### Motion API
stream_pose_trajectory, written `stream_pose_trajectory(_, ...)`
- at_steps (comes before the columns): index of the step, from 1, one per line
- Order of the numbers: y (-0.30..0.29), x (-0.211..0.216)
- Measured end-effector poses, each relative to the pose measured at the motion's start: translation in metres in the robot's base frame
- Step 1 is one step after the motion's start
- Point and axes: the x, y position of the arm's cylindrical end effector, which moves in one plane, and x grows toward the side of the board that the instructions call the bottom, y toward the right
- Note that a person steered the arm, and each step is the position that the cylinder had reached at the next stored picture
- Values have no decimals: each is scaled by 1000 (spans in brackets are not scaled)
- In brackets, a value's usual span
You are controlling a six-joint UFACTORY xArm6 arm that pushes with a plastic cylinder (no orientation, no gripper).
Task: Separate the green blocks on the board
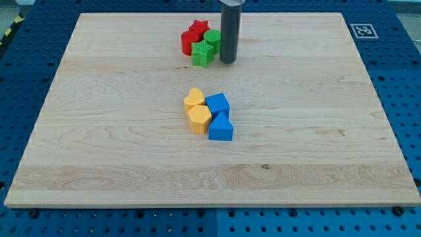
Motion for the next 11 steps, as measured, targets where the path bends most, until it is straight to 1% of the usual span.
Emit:
stream_pose_trajectory(1, 0, -1)
stream_pose_trajectory(2, -1, -15)
stream_pose_trajectory(3, -5, -19)
stream_pose_trajectory(5, -51, 11)
stream_pose_trajectory(6, -60, 13)
stream_pose_trajectory(8, -16, 10)
stream_pose_trajectory(9, -15, -12)
stream_pose_trajectory(10, -27, -42)
stream_pose_trajectory(11, -27, -50)
